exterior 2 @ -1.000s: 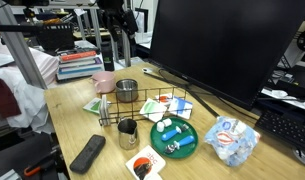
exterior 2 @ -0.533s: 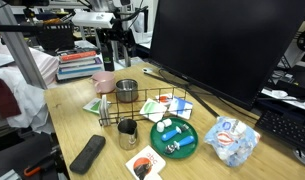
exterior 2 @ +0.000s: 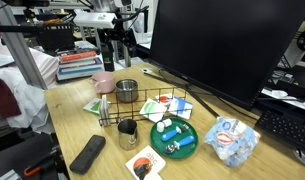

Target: Move the silver bowl to the right side of the desk

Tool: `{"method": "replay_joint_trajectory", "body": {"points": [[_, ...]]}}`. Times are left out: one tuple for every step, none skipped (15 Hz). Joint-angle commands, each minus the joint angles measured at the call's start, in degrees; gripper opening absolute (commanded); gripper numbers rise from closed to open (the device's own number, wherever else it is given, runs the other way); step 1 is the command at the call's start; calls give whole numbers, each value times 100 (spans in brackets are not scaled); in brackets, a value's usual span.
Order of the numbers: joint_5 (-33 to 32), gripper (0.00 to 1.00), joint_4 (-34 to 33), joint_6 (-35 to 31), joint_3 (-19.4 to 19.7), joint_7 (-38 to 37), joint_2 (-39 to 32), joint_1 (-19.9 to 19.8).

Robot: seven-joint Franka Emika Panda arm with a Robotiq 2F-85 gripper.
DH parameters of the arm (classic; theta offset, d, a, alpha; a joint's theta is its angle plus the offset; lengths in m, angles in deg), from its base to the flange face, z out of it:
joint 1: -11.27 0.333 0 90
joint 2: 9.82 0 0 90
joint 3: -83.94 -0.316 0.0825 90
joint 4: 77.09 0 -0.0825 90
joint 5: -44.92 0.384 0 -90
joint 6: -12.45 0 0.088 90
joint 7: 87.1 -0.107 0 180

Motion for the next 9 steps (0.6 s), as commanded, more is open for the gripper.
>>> {"method": "replay_joint_trajectory", "body": {"points": [[-89, 100, -62, 18, -38, -69, -52, -35], [-205, 100, -128, -54, -50, -145, -165, -46], [-270, 100, -168, -124, -54, -97, -258, -41], [-267, 100, -250, -111, -55, 32, -423, -25], [-223, 100, -321, -66, -62, 164, -602, -10], [-262, 100, -382, -60, -80, 237, -773, -9], [-220, 100, -440, -118, -107, 378, -951, -1], [-177, 100, -505, -223, -146, 548, -1134, -1], [-71, 100, -591, -263, -204, 787, -1318, -11]]}}
